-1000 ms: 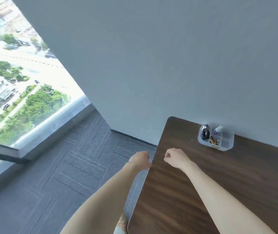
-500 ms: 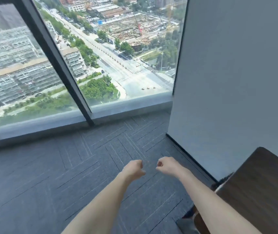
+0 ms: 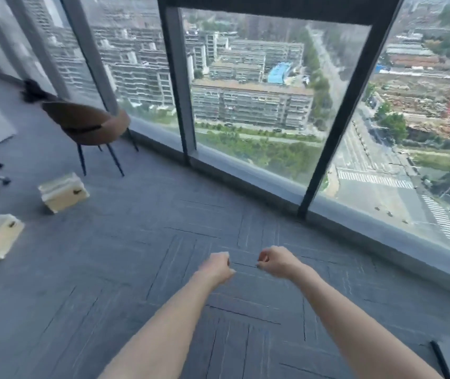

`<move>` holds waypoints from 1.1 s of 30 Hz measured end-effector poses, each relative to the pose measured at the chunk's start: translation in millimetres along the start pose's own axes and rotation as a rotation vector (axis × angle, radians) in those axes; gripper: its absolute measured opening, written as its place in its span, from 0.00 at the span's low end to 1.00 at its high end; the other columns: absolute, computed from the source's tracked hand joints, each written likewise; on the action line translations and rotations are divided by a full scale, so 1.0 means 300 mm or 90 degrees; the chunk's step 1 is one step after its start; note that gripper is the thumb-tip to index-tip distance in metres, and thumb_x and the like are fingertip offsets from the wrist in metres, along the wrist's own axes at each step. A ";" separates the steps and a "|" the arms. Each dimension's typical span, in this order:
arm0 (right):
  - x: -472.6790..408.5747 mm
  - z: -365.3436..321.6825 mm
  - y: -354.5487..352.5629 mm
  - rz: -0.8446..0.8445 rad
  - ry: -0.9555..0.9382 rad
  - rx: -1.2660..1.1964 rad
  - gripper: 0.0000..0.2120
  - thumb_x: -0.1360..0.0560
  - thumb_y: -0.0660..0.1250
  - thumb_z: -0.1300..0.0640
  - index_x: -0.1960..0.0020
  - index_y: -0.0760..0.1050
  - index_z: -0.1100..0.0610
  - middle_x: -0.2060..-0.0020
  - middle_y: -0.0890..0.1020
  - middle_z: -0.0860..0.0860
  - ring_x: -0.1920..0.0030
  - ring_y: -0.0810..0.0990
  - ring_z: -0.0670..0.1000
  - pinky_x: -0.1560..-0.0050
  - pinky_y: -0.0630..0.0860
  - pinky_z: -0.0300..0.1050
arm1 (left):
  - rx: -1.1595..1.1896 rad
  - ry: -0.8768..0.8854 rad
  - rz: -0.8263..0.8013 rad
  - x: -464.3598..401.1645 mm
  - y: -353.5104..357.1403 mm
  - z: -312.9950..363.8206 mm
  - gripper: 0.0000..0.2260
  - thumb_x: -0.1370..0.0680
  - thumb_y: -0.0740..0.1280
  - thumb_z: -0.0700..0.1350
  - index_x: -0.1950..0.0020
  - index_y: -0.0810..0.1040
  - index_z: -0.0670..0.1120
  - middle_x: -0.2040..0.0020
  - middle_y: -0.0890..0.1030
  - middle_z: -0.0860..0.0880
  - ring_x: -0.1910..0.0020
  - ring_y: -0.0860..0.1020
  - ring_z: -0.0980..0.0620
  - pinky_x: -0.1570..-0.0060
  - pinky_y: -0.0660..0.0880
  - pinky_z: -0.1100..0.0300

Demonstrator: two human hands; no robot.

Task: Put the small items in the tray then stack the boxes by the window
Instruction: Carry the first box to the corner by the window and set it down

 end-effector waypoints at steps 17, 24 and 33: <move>-0.902 -1.533 0.250 -0.254 -0.368 0.238 0.15 0.25 0.64 0.55 0.43 0.80 0.61 0.44 0.84 0.60 0.43 0.82 0.60 0.44 0.80 0.52 | 0.289 -0.455 0.170 -0.061 -0.683 -1.272 0.11 0.22 0.66 0.48 0.42 0.76 0.46 0.41 0.79 0.46 0.45 0.78 0.46 0.47 0.74 0.55; -1.017 -2.107 0.427 -0.320 -0.498 0.300 0.15 0.25 0.65 0.55 0.44 0.80 0.64 0.46 0.85 0.62 0.46 0.83 0.61 0.45 0.80 0.53 | 0.390 -0.590 0.241 0.041 -0.841 -1.696 0.11 0.23 0.67 0.49 0.42 0.77 0.48 0.43 0.80 0.48 0.44 0.79 0.47 0.48 0.74 0.57; -1.159 -2.792 0.791 -0.366 -0.556 0.387 0.13 0.23 0.66 0.53 0.42 0.81 0.58 0.44 0.84 0.55 0.42 0.81 0.55 0.39 0.78 0.51 | 0.475 -0.652 0.287 0.086 -0.959 -2.377 0.12 0.23 0.67 0.47 0.40 0.76 0.47 0.42 0.79 0.48 0.43 0.78 0.47 0.47 0.73 0.57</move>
Point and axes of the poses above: each hand's wrist, its own x-axis away from the middle knuckle, its own y-axis out of the palm, z = x × y, the point moved 3 cm from there along -x, towards the middle knuckle
